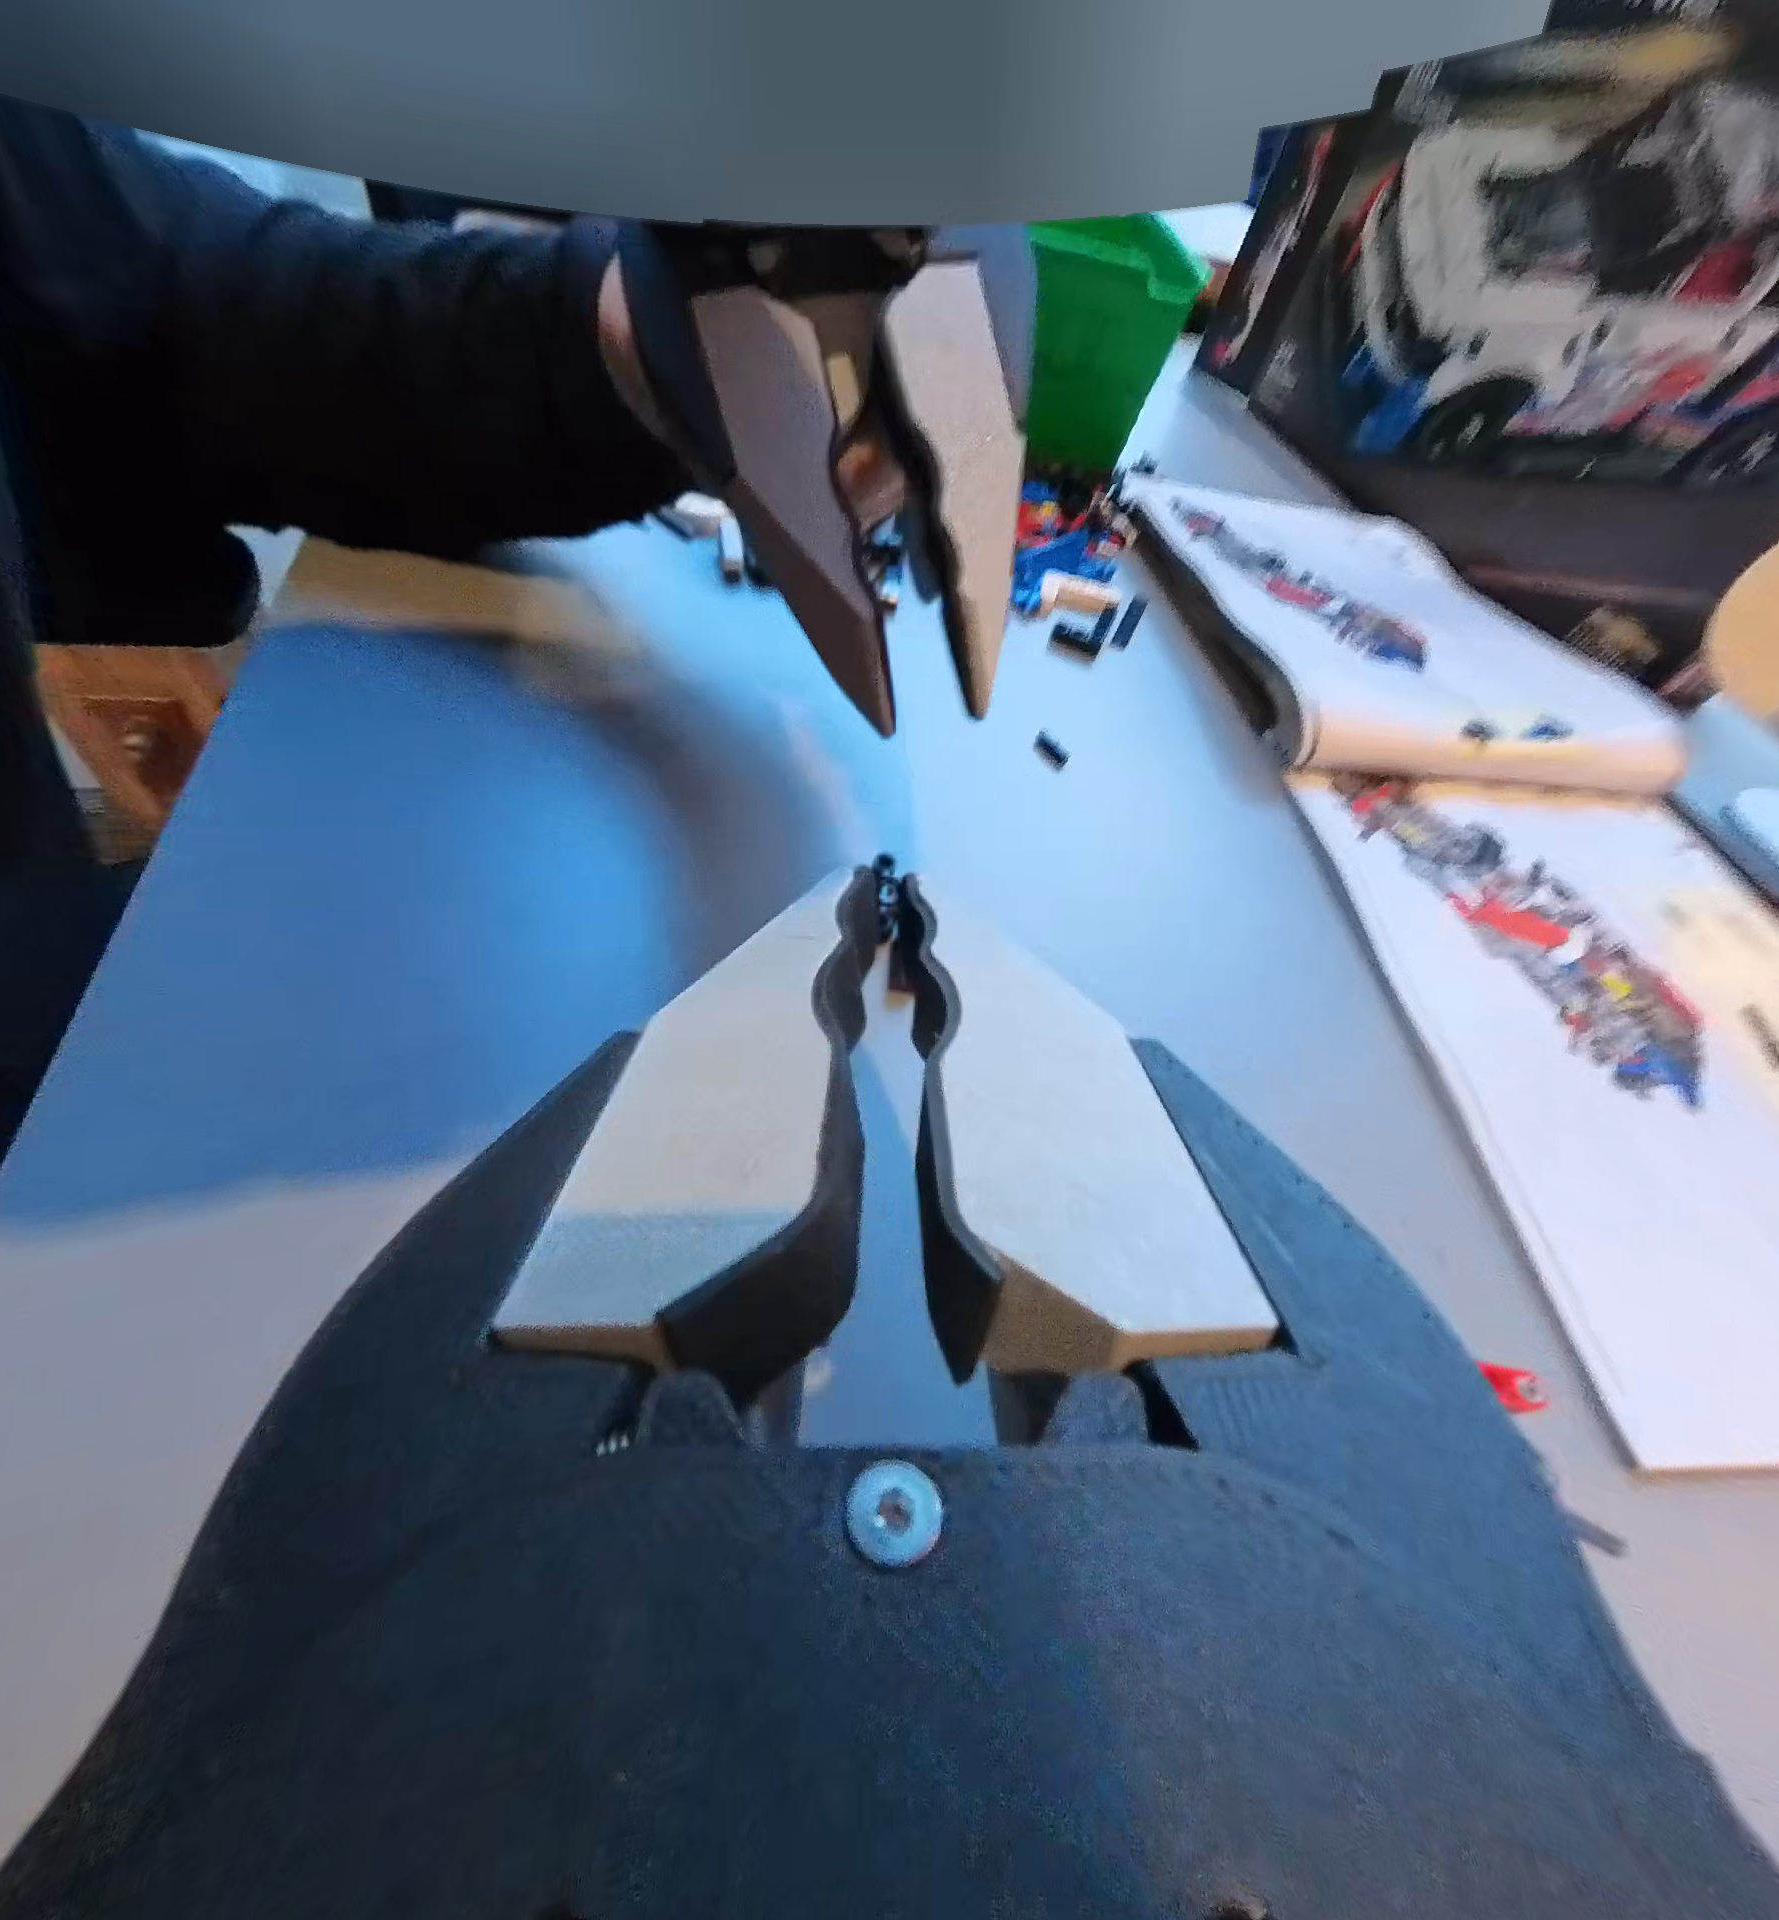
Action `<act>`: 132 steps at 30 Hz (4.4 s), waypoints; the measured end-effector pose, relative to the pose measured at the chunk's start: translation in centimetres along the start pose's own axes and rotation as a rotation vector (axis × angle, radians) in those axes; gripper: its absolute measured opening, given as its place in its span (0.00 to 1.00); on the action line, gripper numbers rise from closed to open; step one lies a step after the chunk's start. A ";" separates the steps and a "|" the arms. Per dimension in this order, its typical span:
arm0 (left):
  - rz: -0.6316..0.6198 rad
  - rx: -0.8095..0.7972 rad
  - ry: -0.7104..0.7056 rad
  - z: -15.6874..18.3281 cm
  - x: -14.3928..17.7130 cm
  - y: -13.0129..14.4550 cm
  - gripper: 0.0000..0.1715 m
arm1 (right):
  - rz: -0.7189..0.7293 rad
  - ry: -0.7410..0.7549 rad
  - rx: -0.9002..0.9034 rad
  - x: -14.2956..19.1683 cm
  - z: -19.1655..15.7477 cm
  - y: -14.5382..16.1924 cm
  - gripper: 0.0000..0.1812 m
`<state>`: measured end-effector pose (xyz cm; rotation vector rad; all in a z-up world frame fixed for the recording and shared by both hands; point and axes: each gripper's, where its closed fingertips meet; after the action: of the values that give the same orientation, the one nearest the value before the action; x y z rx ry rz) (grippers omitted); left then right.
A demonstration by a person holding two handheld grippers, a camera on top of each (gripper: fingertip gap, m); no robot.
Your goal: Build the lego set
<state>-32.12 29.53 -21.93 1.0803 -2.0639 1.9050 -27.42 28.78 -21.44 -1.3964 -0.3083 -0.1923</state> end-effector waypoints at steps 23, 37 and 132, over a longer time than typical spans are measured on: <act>-0.172 0.071 0.217 1.7 -4.0 5.4 0.09 | -0.346 -0.081 -0.218 -5.6 0.0 4.6 0.01; -0.168 0.091 0.217 1.7 -4.1 5.3 0.09 | -0.491 -0.125 -0.129 -5.5 0.2 4.7 0.01; -0.440 0.362 -0.149 -7.5 1.1 11.1 0.00 | -0.238 -0.021 -0.239 -1.3 1.6 3.3 0.00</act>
<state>-41.99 35.31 -28.98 1.6375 -1.3998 2.0441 -27.78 30.85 -24.73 -1.5967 -0.4816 -0.4215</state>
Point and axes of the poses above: each gripper's, where its closed fingertips meet, x back along the fingers, y out of its underside, z = x × y across the jaws, and after that the axes turned 1 degree about -x, right-handed
